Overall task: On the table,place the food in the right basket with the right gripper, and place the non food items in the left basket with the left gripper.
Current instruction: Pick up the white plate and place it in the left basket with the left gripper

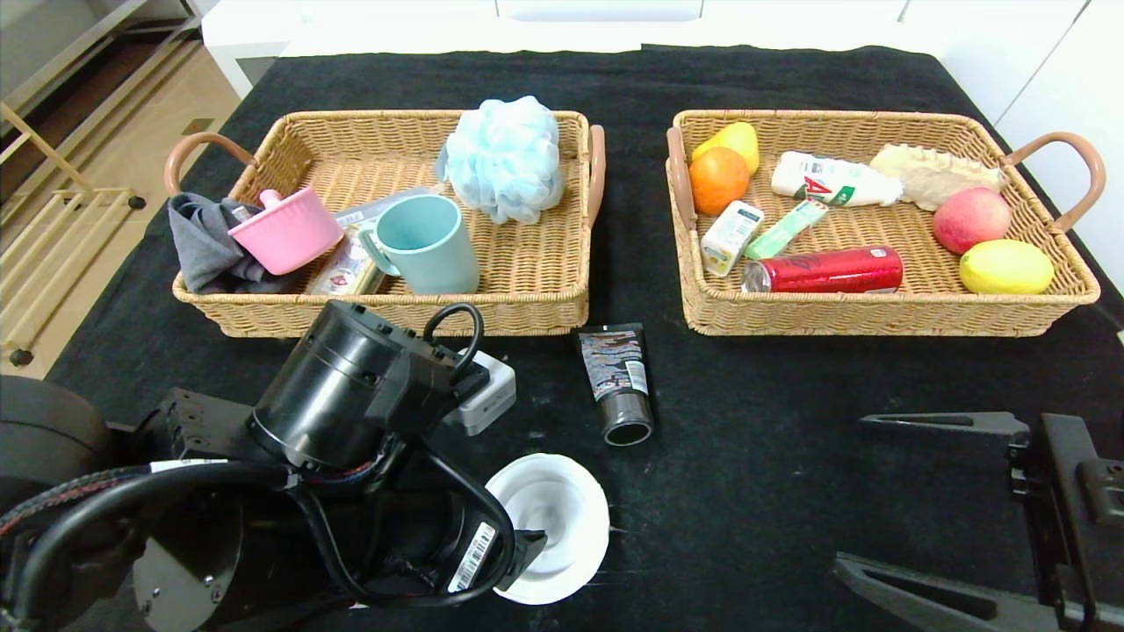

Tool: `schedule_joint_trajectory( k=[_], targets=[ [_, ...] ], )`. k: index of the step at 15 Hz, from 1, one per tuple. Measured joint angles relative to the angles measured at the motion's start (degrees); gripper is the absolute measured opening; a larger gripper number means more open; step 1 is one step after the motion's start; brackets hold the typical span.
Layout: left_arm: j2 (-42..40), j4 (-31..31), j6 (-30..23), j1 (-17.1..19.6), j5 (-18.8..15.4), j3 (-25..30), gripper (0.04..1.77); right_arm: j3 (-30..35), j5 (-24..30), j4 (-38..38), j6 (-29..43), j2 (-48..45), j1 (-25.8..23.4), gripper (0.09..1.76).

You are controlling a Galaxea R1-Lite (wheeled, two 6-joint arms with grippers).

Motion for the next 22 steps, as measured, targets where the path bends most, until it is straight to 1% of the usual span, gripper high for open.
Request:
schedule_joint_trajectory(
  k=[5,6,9,13,14,22],
  targets=[
    [1.10,-0.02,0.00,0.00,0.24,0.21,1.72,-0.11,0.00,-0.09,0.02,-0.10,0.00,1.71],
    [1.38,-0.05,-0.01,0.00,0.28,0.21,1.64,-0.12,0.00,-0.09,0.00,-0.10,0.00,1.71],
    [1.96,-0.11,-0.09,0.00,0.34,0.21,1.16,-0.30,-0.09,-0.11,0.02,-0.05,-0.01,1.71],
    [2.40,-0.20,-0.15,0.02,0.34,0.22,0.72,-0.20,-0.09,-0.11,0.00,-0.02,-0.01,1.71],
    [2.58,-0.38,-0.20,0.02,0.33,0.21,0.52,-0.17,-0.06,-0.09,0.00,-0.02,-0.01,1.71],
    [3.36,-0.39,-0.12,0.33,0.63,0.62,0.51,-0.09,0.00,-0.09,0.00,-0.02,-0.01,1.71]
  ],
)
